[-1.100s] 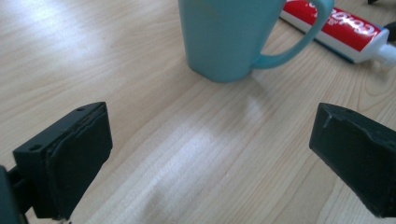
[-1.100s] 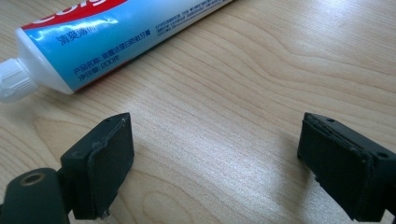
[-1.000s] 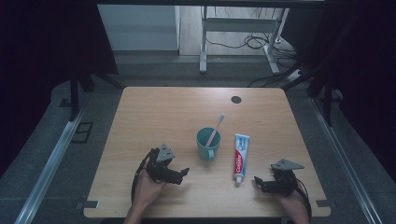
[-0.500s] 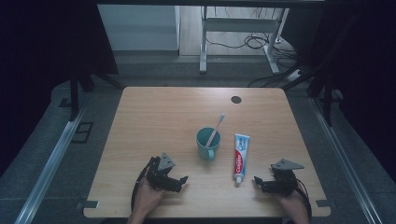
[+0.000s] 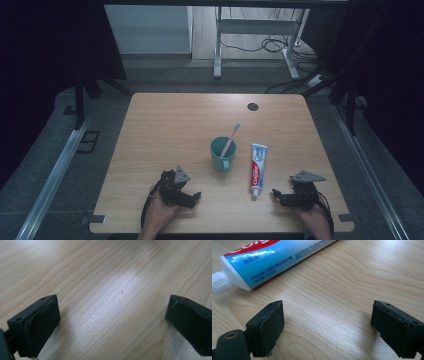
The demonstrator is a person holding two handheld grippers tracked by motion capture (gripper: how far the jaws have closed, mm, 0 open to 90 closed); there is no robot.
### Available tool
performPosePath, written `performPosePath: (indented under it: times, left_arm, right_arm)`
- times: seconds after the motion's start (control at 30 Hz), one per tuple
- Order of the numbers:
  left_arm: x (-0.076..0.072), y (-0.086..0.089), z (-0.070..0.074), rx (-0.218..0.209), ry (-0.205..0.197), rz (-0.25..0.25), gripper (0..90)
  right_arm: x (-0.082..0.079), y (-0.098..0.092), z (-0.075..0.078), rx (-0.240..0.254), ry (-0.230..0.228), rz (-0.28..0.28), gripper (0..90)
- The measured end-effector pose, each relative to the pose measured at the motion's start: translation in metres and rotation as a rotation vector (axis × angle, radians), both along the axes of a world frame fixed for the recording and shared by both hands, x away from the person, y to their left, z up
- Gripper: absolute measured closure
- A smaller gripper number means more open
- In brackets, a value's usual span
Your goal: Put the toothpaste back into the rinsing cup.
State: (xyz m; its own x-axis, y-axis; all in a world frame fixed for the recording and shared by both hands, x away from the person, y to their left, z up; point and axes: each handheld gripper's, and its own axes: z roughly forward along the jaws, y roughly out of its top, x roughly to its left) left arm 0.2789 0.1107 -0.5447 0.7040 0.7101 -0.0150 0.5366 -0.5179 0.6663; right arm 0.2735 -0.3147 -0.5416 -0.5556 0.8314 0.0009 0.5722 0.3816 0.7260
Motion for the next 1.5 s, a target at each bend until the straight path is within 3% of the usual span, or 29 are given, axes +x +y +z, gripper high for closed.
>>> performPosePath:
  times: [0.4, 0.53, 0.87, 1.0, 1.13, 1.5]
  left_arm:
    - [0.001, 0.001, 0.000, -0.005, 0.009, 0.006, 0.3]
    - [0.001, 0.001, 0.000, -0.005, 0.009, 0.006, 0.3]
    - [0.001, 0.001, 0.000, -0.005, 0.009, 0.007, 0.5]
    - [0.001, 0.001, 0.000, -0.005, 0.009, 0.008, 0.5]
    - [0.001, 0.001, 0.000, -0.005, 0.008, 0.008, 0.6]
    - [0.001, 0.001, 0.000, -0.005, 0.008, 0.009, 0.6]
  right_arm:
    - [-0.001, 0.000, 0.006, 0.009, 0.021, -0.003, 13.9]
    - [-0.001, -0.001, 0.011, 0.048, 0.059, -0.028, 14.0]
    - [0.001, -0.007, 0.018, 0.099, 0.062, -0.028, 19.3]
    - [0.001, -0.006, 0.022, 0.093, 0.054, -0.019, 25.9]
    - [0.002, -0.008, 0.025, 0.099, 0.068, 0.007, 38.4]
    - [0.008, 0.004, 0.027, 0.056, 0.106, 0.100, 71.1]
